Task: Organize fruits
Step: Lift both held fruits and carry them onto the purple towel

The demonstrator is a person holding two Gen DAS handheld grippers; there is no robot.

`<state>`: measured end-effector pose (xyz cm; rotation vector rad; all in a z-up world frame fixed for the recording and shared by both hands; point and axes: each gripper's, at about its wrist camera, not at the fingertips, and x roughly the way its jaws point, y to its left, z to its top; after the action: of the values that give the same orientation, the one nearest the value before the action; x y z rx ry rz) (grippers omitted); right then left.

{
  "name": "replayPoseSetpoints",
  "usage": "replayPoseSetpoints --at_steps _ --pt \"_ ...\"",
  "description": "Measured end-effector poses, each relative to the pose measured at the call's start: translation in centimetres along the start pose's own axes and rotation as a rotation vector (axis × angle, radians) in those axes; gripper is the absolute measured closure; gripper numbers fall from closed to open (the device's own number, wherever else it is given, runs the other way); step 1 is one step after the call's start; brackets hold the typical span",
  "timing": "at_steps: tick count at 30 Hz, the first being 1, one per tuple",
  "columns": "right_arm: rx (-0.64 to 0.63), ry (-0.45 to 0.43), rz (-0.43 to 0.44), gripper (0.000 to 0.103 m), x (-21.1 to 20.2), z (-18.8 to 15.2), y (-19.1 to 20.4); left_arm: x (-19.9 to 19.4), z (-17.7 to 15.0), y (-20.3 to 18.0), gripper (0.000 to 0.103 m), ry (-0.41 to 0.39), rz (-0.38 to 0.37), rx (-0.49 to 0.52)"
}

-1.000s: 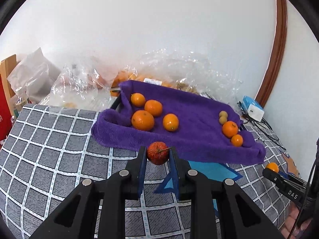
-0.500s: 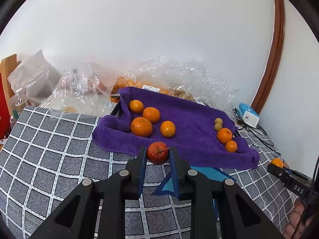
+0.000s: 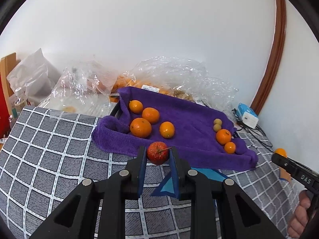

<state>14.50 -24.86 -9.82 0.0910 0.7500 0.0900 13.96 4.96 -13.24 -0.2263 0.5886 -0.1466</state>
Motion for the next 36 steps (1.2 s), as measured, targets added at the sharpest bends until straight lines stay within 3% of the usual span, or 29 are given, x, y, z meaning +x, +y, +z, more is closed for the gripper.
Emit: replayPoseSetpoints --at_steps 12,19,27,30,36 --pt "-0.024 -0.013 0.046 0.069 2.1 3.4 1.5 -2.7 4.6 2.7 0.081 -0.061 0.087 0.010" --pt "-0.042 0.021 0.066 0.069 4.5 5.5 2.4 -2.0 7.1 4.3 0.081 -0.050 0.089 -0.034" --pt "-0.069 0.111 0.138 0.069 9.7 5.8 4.2 1.9 8.1 4.2 0.081 0.014 0.069 -0.054" --pt "-0.105 0.174 0.125 0.069 12.7 4.8 5.5 3.7 8.0 4.0 0.081 0.056 0.053 -0.064" --pt "-0.160 0.203 0.124 0.069 14.5 4.0 6.7 6.6 8.1 3.0 0.081 0.109 0.037 -0.036"
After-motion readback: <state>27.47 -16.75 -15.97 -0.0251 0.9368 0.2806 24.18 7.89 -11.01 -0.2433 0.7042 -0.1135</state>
